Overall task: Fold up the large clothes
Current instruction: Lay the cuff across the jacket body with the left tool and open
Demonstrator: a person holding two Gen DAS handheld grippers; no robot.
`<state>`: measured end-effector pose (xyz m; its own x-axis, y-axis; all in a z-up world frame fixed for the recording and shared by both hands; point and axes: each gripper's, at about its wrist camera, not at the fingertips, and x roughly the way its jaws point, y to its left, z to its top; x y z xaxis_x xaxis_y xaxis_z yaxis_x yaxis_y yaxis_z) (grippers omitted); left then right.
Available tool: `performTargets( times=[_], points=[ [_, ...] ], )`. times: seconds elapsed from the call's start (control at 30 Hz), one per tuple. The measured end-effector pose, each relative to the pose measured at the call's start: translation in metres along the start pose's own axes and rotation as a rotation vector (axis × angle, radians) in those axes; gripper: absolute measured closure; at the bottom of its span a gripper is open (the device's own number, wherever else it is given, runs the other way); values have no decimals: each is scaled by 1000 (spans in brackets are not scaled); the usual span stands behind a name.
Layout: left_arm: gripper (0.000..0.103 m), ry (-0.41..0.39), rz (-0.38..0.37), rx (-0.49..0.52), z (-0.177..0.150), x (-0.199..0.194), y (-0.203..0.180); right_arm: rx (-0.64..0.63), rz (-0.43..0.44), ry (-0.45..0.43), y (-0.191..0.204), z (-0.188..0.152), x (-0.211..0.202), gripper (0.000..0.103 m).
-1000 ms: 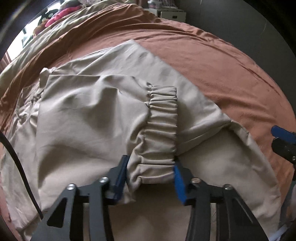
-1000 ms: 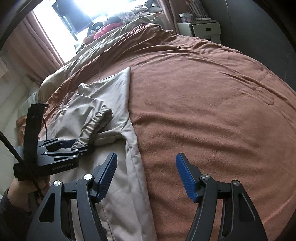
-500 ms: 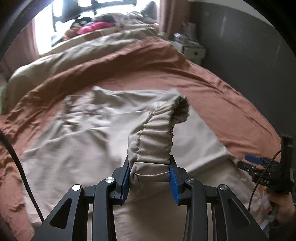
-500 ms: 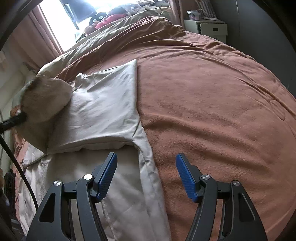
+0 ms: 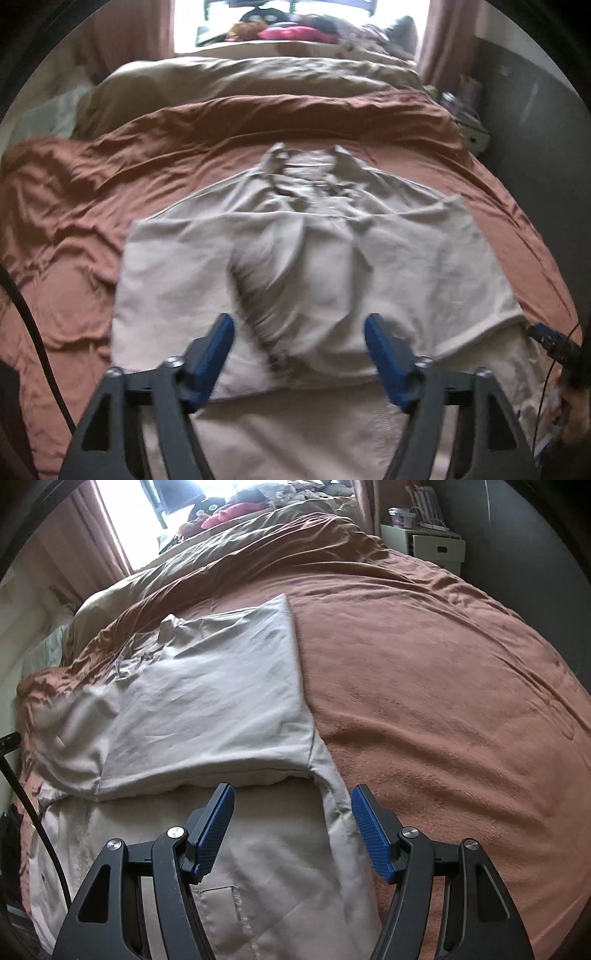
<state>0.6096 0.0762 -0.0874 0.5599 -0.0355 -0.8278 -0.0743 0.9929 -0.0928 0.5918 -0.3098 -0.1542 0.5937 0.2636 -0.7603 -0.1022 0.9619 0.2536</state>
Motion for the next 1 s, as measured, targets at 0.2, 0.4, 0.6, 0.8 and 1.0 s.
performTargets(
  times=[0.2,0.4,0.6,0.8,1.0],
  points=[
    [26,39,-10,-84,-12,16,36,-24,-44,13,3,1,4,39],
    [26,112,-48,-132,-29,61,47,-30,-90,28,0,4,11,39],
    [27,175,-28,-186,-42,105,50,-40,-125,59,-3,8,27,39],
    [72,162,39,-160,-47,114,42,-53,-168,72,-1,18,45,39],
    [82,150,45,-133,-51,95,40,-34,-189,67,-6,24,57,39]
  ],
)
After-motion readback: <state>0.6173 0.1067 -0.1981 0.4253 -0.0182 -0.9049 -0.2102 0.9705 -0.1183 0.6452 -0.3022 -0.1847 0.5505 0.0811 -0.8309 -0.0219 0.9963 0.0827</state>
